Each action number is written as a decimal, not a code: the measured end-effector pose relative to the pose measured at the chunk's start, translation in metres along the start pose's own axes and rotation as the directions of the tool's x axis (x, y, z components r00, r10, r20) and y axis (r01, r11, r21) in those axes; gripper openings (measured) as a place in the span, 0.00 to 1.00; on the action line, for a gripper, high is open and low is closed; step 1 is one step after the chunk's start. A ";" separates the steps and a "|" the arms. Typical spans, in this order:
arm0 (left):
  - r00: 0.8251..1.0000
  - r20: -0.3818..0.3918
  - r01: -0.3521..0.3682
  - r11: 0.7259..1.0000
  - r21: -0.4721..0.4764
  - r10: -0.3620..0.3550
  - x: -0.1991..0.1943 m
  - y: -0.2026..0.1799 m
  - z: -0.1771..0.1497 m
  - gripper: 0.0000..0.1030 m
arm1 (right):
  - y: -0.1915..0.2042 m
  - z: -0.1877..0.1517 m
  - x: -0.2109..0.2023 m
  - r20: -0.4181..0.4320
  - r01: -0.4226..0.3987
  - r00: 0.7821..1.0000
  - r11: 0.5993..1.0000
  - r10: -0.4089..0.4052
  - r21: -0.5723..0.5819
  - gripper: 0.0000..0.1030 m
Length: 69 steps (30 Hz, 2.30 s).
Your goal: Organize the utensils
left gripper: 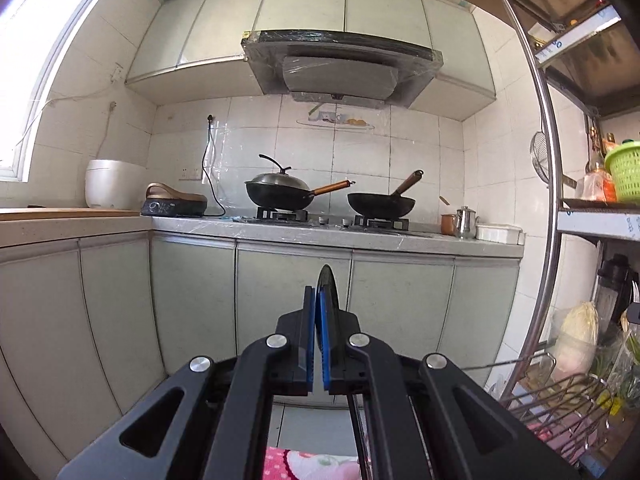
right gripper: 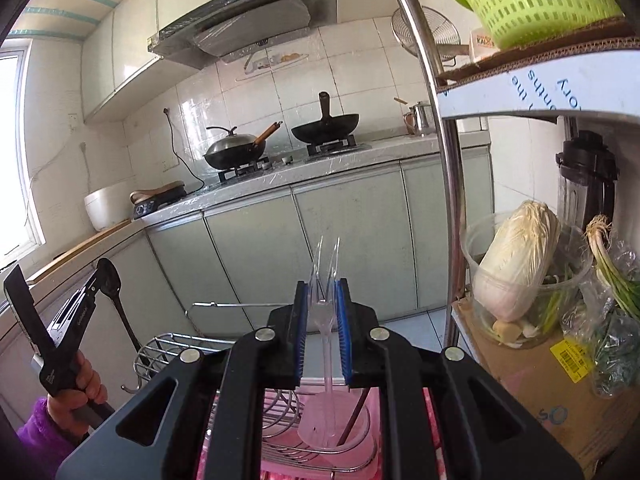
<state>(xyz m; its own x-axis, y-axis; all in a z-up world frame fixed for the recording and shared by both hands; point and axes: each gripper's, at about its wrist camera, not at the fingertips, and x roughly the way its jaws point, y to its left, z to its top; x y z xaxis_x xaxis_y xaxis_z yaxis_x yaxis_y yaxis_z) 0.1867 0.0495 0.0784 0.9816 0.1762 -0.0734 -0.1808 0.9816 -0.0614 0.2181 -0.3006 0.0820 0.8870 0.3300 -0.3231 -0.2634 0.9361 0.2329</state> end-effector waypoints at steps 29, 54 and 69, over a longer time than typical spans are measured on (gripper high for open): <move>0.868 -0.413 0.160 0.943 -0.292 -0.275 0.001 0.024 -0.048 0.22 | -0.018 -0.055 0.003 -0.224 0.036 0.974 0.996 -0.018 0.080 0.30; 0.756 -0.609 0.135 0.967 -0.215 -0.241 -0.068 0.027 -0.100 0.22 | -0.015 -0.148 -0.057 -0.377 0.009 0.926 0.993 0.037 0.120 0.32; 0.436 -0.862 0.155 0.965 -0.211 -0.258 -0.025 -0.057 -0.205 0.15 | -0.013 -0.202 -0.010 -0.550 -0.012 0.825 0.976 0.133 0.218 0.25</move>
<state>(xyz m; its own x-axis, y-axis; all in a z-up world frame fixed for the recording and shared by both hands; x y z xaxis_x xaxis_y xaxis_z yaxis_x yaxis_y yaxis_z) 0.1595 -0.0261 -0.1206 0.4217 -0.2398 -0.8744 -0.0355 0.9593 -0.2802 0.1356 -0.2918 -0.1034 0.4880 0.4633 -0.7397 -0.1846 0.8831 0.4314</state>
